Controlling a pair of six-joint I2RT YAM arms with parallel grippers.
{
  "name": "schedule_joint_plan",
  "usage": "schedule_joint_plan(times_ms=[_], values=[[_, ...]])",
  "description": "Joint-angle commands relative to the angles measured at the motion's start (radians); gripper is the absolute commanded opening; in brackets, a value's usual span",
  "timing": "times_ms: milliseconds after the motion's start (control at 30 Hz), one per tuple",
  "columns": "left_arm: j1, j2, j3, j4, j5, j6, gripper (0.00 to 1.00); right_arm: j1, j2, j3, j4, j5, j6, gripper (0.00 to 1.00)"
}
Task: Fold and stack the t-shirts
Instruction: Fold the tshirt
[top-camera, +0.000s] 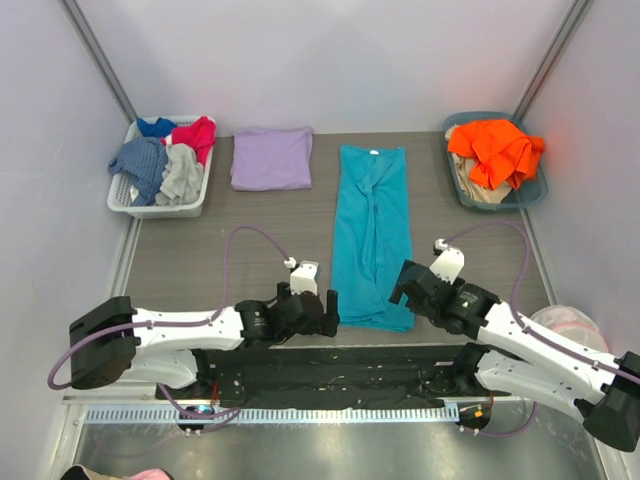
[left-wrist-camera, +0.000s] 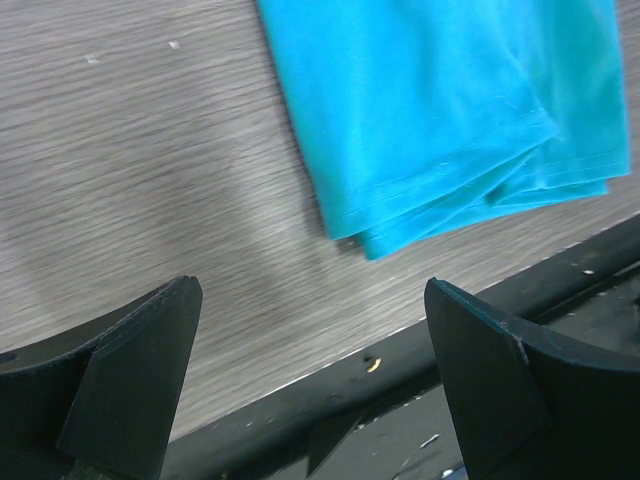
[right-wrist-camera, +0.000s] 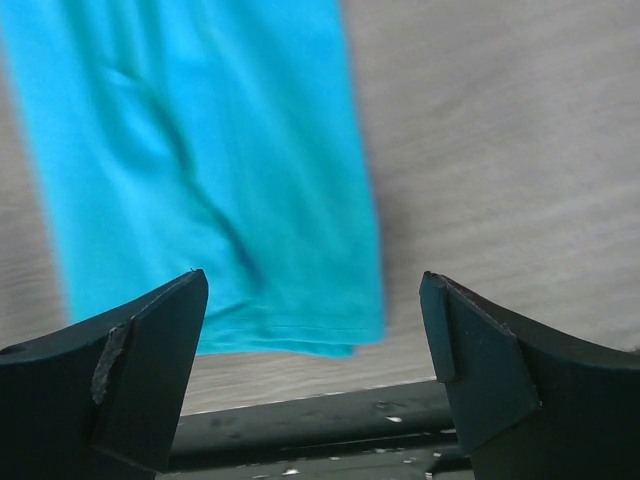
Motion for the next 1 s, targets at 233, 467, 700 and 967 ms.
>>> schedule_joint_plan(times_ms=[233, 467, 700, 967], values=[[0.054, 0.038, -0.118, 0.363, 0.074, -0.01, 1.0, 0.001, -0.094, -0.192, -0.016, 0.019, 0.182, 0.96], [0.066, 0.14, -0.109, 0.445, 0.107, -0.02, 0.95, -0.001, -0.123, -0.197, -0.022, -0.003, 0.177, 0.96], [0.069, 0.262, -0.047, 0.478, 0.159, -0.025, 0.73, 0.001, -0.155, -0.2, -0.046, -0.003, 0.179, 0.96], [0.069, 0.309, -0.012, 0.484, 0.19, -0.02, 0.4, 0.001, -0.172, -0.209, -0.066, 0.0, 0.192, 0.96]])
